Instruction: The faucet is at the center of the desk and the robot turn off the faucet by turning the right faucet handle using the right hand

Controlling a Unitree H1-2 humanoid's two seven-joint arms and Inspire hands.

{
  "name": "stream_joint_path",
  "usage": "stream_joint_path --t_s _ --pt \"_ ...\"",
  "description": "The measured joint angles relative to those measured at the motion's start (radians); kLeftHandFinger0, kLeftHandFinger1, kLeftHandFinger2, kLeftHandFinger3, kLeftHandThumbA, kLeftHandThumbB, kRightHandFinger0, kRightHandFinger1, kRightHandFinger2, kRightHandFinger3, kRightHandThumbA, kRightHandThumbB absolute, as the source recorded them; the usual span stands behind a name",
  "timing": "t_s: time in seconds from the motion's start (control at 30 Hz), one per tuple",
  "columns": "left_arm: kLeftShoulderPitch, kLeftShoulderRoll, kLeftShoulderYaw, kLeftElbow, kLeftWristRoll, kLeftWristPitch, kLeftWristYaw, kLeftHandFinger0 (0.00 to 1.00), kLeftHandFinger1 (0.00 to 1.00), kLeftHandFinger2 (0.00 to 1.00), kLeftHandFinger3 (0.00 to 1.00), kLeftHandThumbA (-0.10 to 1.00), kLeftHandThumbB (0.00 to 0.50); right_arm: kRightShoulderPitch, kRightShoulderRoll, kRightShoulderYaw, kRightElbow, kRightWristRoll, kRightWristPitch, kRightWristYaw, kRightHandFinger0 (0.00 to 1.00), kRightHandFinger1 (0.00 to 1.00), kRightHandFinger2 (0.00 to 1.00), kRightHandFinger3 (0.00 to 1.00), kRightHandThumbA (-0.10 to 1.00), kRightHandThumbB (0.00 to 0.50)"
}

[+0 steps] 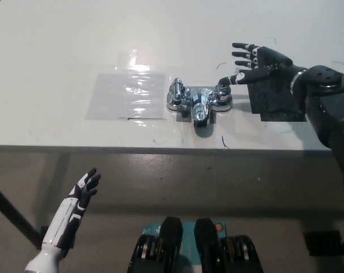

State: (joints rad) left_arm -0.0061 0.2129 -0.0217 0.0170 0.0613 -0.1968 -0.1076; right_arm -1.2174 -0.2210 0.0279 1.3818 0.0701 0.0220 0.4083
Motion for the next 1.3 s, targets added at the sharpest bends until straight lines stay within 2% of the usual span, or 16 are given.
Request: stream_joint_path --t_s 0.07,0.27,0.4,0.63,0.77,0.93,1.07,1.3 --pt "-0.001 0.000 0.000 0.000 0.001 0.000 0.000 1.00 1.00 1.00 1.00 1.00 0.418 0.000 0.003 -0.003 0.002 0.000 0.000 0.005 1.00 1.00 1.00 1.00 1.00 0.449" --pt "-0.005 0.001 0.000 0.000 0.002 0.000 0.000 1.00 1.00 1.00 1.00 1.00 0.420 -0.001 0.006 -0.005 0.003 -0.001 0.005 0.015 1.00 1.00 1.00 1.00 1.00 0.409" --pt "-0.008 0.003 0.000 0.000 0.002 0.000 0.000 1.00 1.00 1.00 1.00 1.00 0.419 -0.001 0.008 -0.005 0.005 -0.001 0.009 0.016 1.00 1.00 1.00 1.00 1.00 0.441" --pt "-0.014 0.006 0.000 0.000 0.002 0.000 0.000 1.00 1.00 1.00 1.00 1.00 0.425 0.005 0.011 -0.001 0.009 -0.006 0.008 0.017 1.00 1.00 1.00 1.00 1.00 0.457" --pt "-0.020 0.008 0.000 0.000 0.002 0.000 0.000 1.00 1.00 1.00 1.00 1.00 0.415 0.016 0.011 0.000 0.010 -0.006 0.005 0.029 1.00 1.00 1.00 1.00 1.00 0.448" --pt "-0.021 0.009 0.000 0.000 0.002 0.000 0.000 1.00 1.00 1.00 1.00 1.00 0.414 0.034 0.014 0.010 0.008 -0.010 -0.007 0.051 1.00 1.00 1.00 1.00 1.00 0.483" --pt "-0.022 0.011 0.000 0.000 0.002 0.000 0.000 1.00 1.00 1.00 1.00 1.00 0.412 0.050 0.020 0.013 0.005 -0.010 -0.017 0.069 1.00 1.00 1.00 1.00 1.00 0.464" --pt "-0.024 0.011 0.000 0.000 0.001 0.001 0.000 1.00 1.00 1.00 1.00 1.00 0.416 0.076 0.039 0.015 -0.032 -0.010 -0.039 0.108 1.00 1.00 1.00 1.00 1.00 0.463"
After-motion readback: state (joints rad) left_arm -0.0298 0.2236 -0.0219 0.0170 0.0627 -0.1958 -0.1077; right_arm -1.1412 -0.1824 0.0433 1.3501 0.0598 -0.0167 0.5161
